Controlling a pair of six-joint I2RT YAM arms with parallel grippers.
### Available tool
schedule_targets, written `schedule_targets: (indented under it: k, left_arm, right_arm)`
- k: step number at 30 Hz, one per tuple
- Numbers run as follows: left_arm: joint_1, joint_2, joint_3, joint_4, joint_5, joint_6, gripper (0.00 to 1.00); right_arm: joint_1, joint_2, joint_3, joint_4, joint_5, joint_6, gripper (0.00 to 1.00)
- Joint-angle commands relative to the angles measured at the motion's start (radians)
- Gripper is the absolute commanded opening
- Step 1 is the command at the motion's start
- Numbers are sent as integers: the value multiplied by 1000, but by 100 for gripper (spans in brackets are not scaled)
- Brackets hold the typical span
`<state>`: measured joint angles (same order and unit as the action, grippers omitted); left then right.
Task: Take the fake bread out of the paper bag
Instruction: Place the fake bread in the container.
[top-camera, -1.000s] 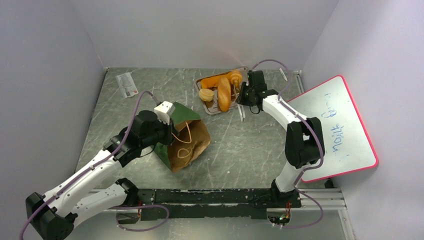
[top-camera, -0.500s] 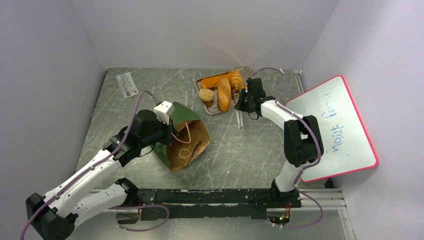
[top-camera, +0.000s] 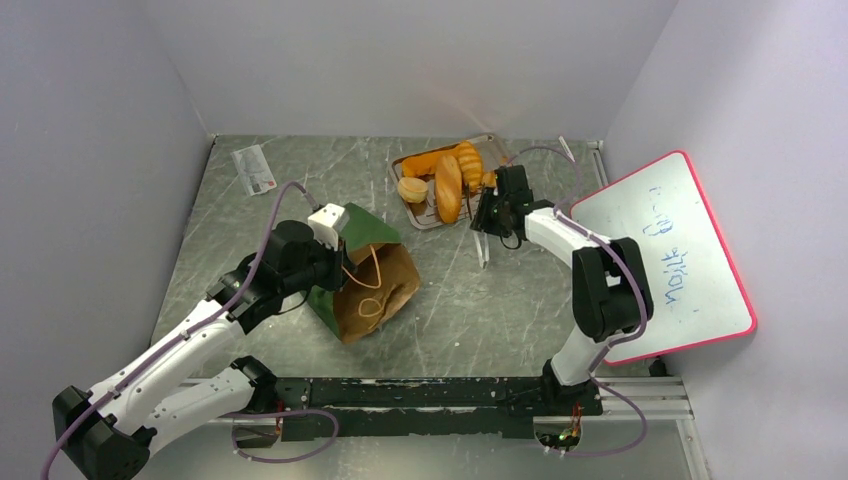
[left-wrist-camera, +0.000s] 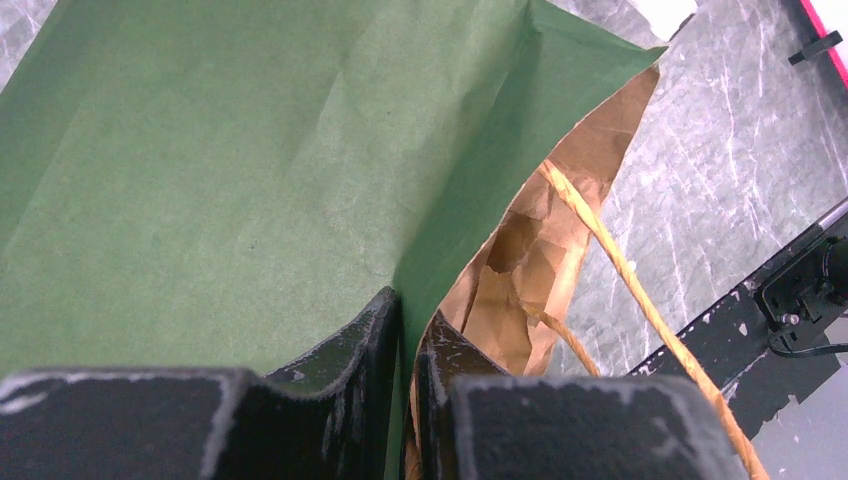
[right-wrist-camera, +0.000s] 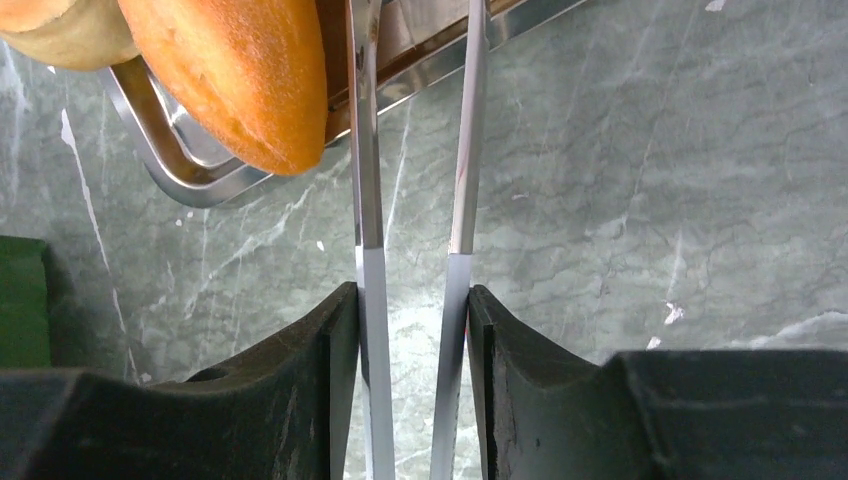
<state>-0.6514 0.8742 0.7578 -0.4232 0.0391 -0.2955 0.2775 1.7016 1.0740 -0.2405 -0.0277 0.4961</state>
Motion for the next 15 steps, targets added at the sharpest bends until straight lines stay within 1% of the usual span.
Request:
schedule_targets:
  k: [1,15]
  left_arm:
    - [9,-6,-3,26,31,-7,7]
    - [10,-13,0,32,22,-16,7]
  right_arm:
    - [-8,-53,-11,-2,5,4,40]
    - [-6,-196,-67,-26,-3,23,39]
